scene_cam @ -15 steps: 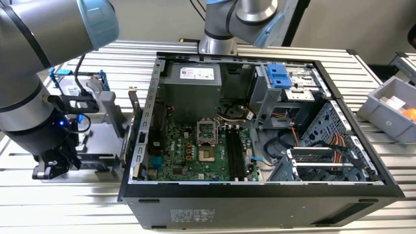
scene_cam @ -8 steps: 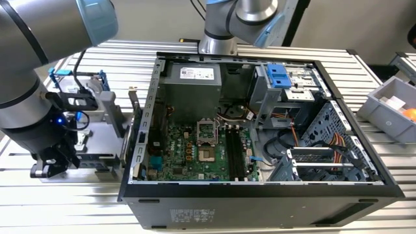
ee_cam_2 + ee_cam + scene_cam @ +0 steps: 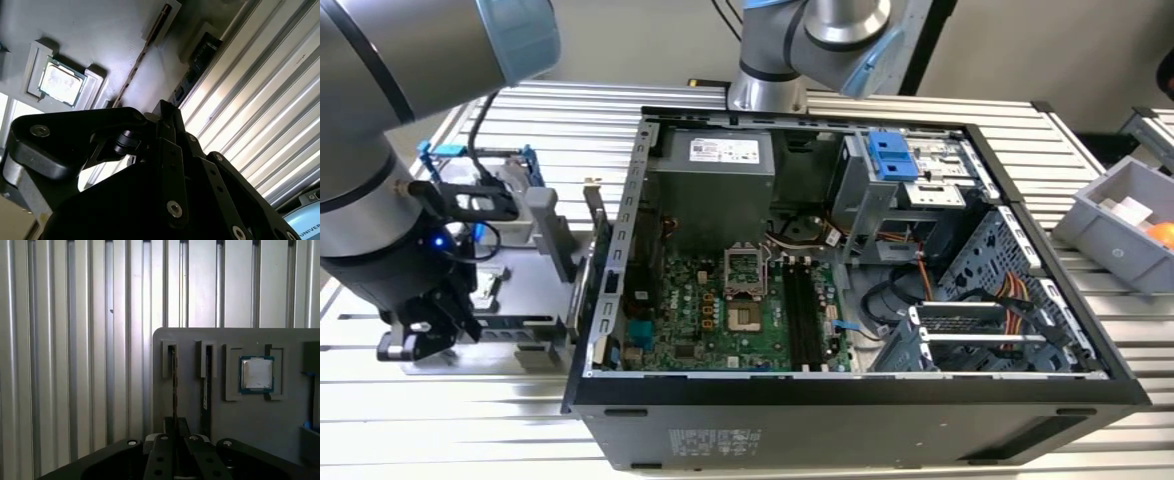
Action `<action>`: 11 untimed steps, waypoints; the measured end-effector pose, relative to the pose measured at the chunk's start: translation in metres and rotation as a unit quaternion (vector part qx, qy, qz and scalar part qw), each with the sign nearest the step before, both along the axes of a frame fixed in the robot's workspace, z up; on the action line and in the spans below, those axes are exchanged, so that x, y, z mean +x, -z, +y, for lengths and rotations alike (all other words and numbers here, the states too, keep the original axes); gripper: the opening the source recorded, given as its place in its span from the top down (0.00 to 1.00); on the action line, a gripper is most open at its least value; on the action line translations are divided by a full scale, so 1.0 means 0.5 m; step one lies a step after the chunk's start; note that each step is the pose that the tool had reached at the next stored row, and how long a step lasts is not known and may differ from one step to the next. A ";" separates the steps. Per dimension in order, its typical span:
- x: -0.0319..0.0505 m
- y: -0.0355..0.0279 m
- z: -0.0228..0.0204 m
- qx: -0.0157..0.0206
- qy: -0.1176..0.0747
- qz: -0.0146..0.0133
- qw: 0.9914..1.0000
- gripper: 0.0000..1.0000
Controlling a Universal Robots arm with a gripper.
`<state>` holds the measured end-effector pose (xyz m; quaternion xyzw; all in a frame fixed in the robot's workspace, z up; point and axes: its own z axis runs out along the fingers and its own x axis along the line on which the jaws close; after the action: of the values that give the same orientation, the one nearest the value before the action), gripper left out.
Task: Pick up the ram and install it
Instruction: 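Pick up the ram and move it above insertion slot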
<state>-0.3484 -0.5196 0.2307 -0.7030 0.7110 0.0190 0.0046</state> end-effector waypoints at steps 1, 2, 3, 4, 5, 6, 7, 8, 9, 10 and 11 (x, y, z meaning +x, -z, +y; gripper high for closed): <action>0.000 -0.002 0.0000 0.000 0.000 0.000 1.000 1.00; 0.000 -0.003 0.0000 0.000 0.000 0.000 1.000 1.00; 0.000 -0.005 0.0002 0.000 0.000 0.000 1.000 1.00; 0.000 -0.006 0.0002 0.000 0.000 0.000 1.000 1.00; 0.000 -0.007 0.0002 0.000 0.000 0.000 1.000 1.00; 0.000 -0.009 0.0002 0.000 0.000 0.000 1.000 1.00; 0.000 -0.011 0.0002 0.000 0.000 0.000 1.000 1.00; 0.000 -0.012 0.0002 0.000 0.000 0.000 1.000 1.00; 0.000 -0.014 0.0000 0.000 0.000 0.000 1.000 1.00; 0.000 -0.015 0.0000 0.000 0.000 0.000 1.000 1.00; 0.000 -0.017 0.0000 0.000 0.000 0.000 1.000 1.00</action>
<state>-0.3484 -0.5196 0.2391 -0.7029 0.7110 0.0190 0.0046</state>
